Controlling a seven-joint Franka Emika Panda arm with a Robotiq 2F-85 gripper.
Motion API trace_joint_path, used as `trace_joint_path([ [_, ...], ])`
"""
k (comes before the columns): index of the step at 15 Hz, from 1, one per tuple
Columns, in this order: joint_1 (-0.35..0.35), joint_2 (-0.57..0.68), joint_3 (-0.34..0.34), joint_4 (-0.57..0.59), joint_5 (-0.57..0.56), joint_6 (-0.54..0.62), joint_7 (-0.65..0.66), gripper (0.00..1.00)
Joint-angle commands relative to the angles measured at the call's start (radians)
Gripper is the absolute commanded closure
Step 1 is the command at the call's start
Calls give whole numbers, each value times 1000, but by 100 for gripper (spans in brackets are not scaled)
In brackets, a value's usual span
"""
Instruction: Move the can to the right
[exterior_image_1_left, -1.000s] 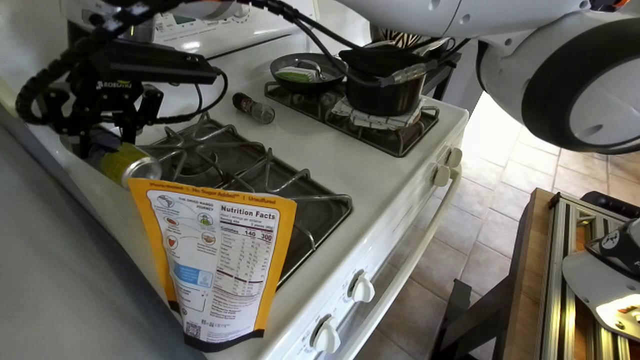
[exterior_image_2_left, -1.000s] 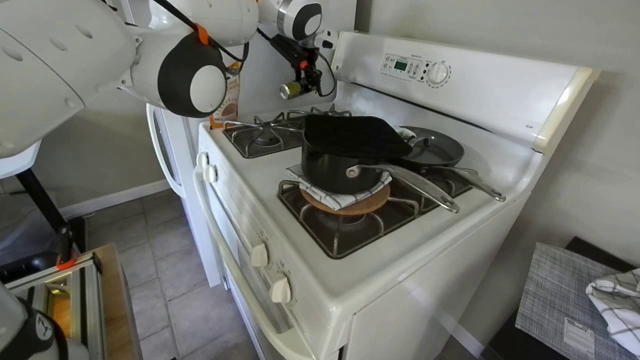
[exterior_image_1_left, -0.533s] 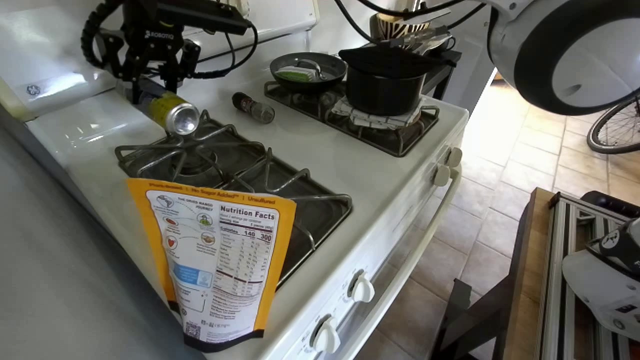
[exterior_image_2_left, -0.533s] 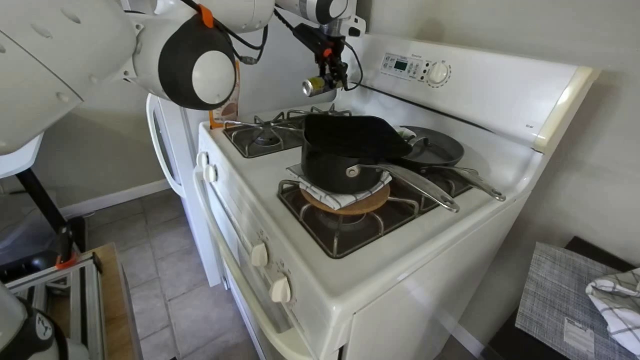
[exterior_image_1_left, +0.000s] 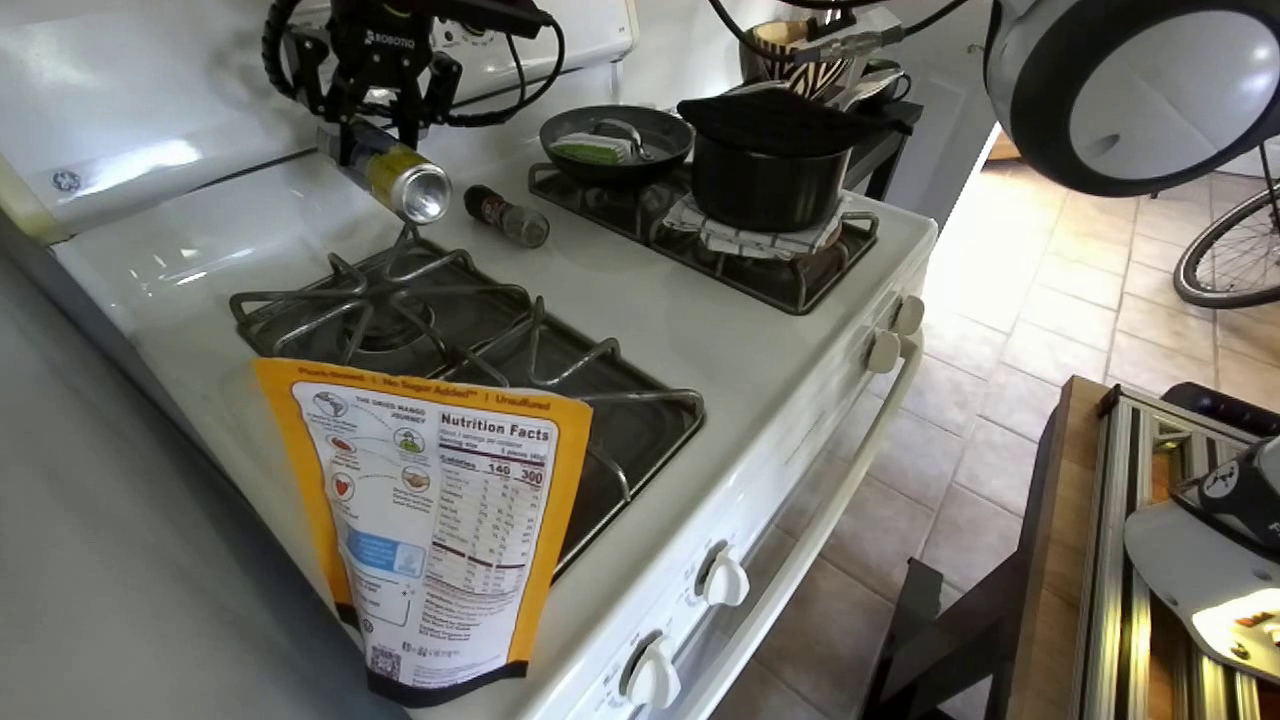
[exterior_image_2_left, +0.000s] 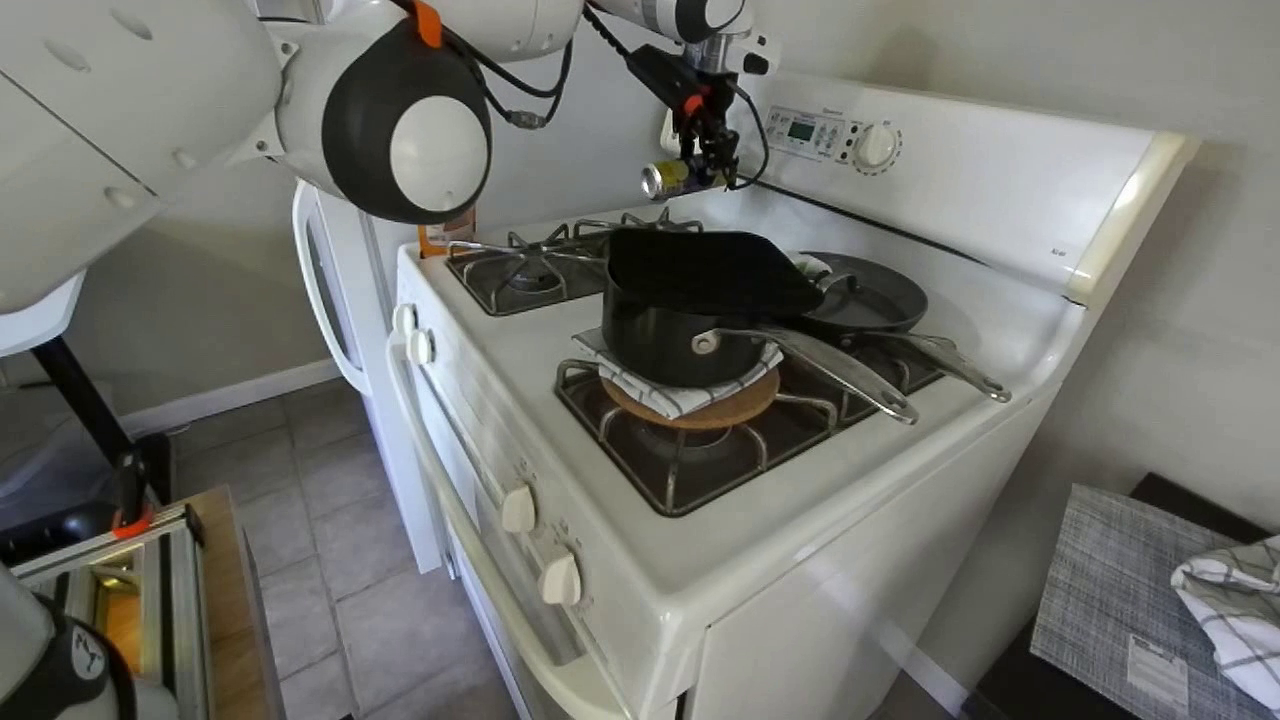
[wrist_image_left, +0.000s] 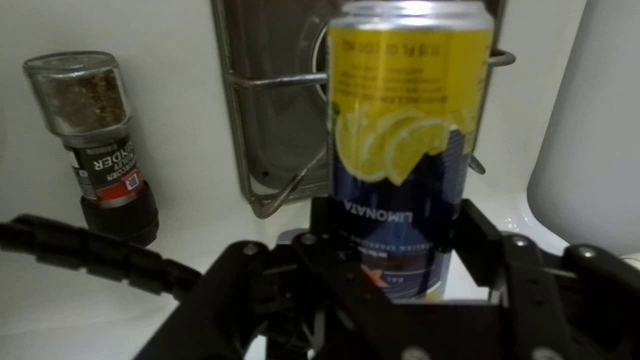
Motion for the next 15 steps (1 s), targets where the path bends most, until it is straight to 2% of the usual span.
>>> trace_joint_path([
  [1,-3,-6,4,-10,-1,2,-1,40],
  [2,-3,-6,5,-9,0,2,-1,40],
  [3,8,-8,-9,-14,-15,-3,31,65],
  [9,9,52,-96,27,-84,-7,192,65],
  [15,20,63,-173,21,-173,-94,215,65],
])
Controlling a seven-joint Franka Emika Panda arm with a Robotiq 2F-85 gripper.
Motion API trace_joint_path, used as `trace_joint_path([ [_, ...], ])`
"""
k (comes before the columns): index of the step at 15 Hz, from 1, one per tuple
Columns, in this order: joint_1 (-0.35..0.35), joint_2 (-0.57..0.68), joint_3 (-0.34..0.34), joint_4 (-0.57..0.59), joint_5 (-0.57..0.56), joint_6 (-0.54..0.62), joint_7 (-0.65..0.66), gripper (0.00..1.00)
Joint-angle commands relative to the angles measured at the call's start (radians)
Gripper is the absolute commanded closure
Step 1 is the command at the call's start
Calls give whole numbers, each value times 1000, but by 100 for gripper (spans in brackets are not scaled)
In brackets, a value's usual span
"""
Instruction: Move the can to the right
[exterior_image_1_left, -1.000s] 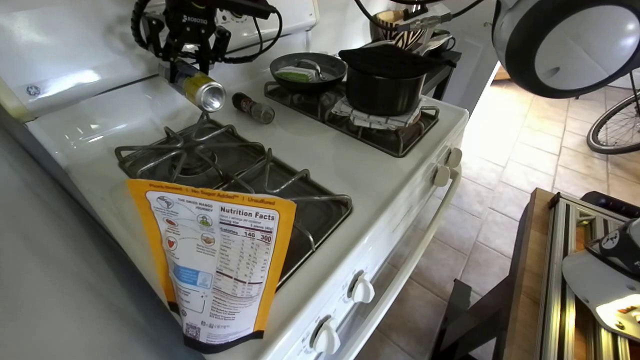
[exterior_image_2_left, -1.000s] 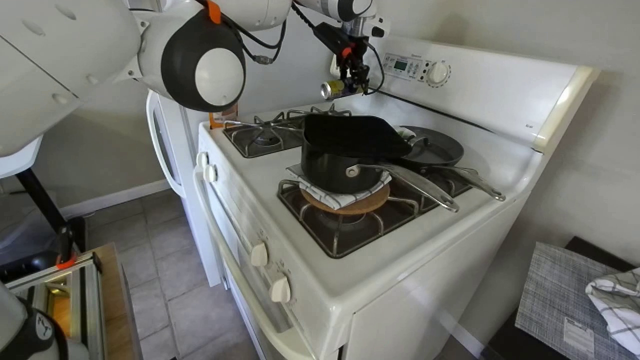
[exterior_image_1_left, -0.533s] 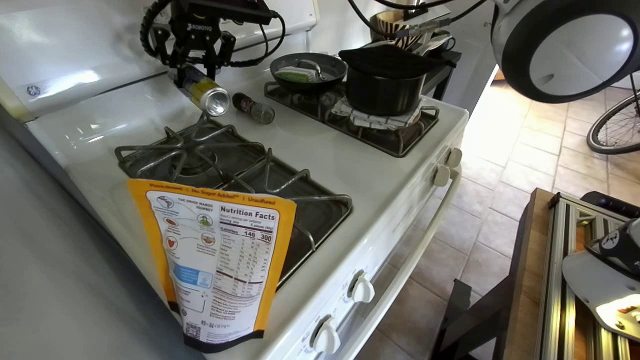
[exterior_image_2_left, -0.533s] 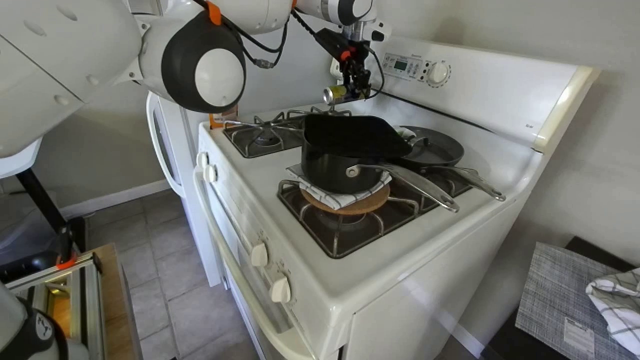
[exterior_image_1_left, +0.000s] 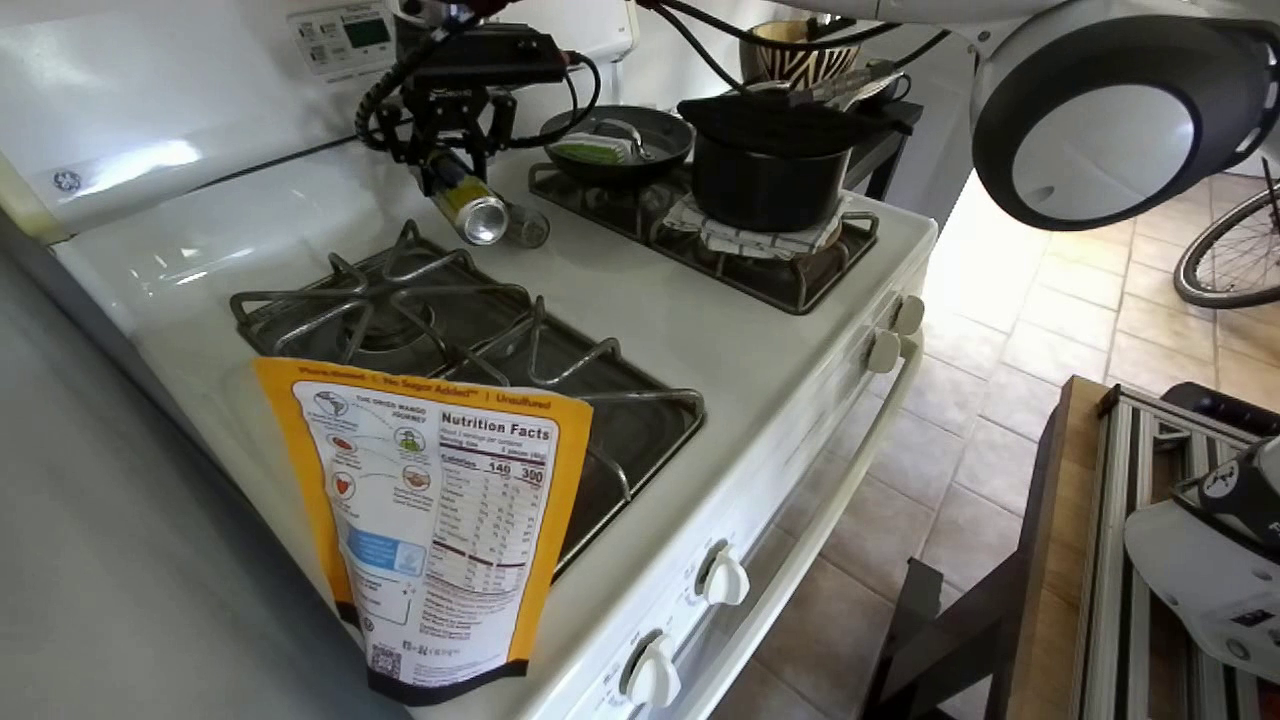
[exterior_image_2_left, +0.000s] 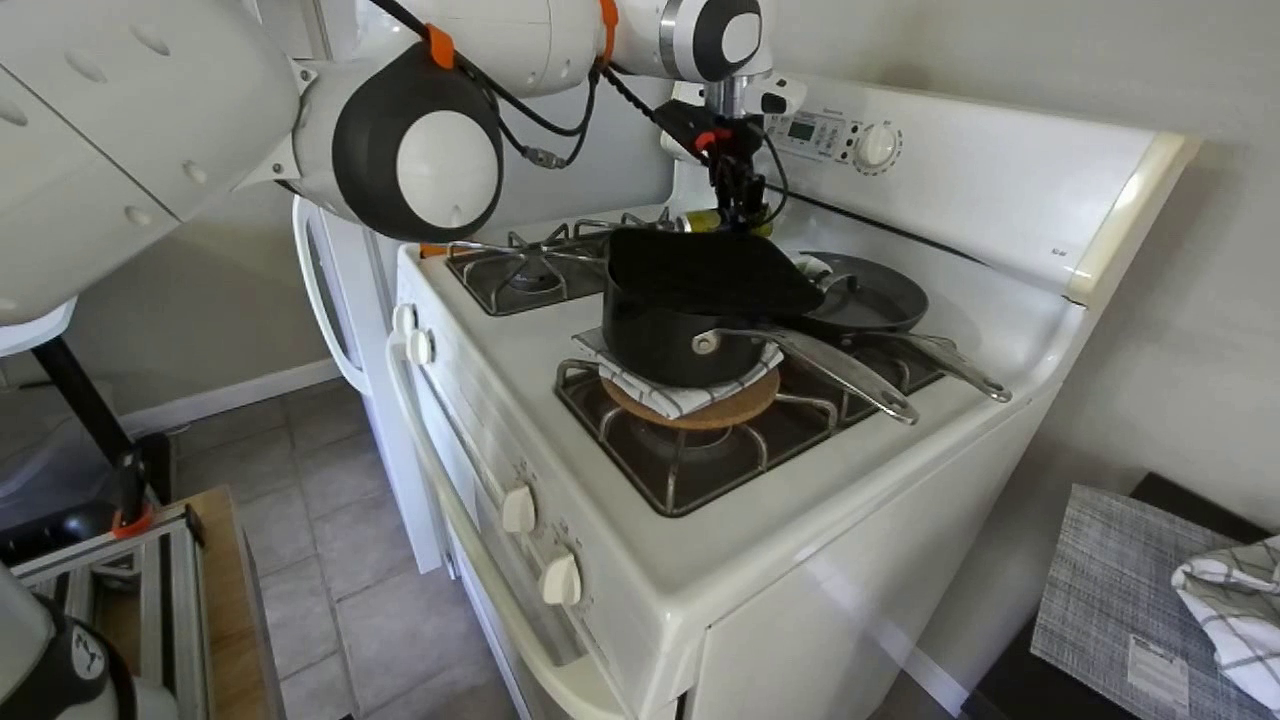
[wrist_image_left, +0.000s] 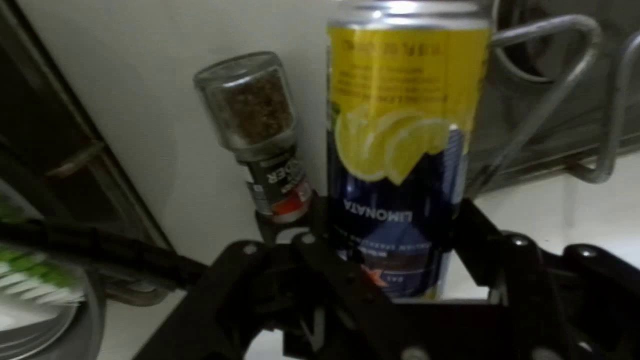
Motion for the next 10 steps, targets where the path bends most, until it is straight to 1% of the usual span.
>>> trace_joint_path([
  [1,15,6,-46,24,-67,-97,23,65],
  [4,22,17,-62,28,-107,-139,-15,65],
  [6,29,38,-61,47,-121,-102,-37,65],
  [10,47,57,-53,35,-133,-41,-97,65],
])
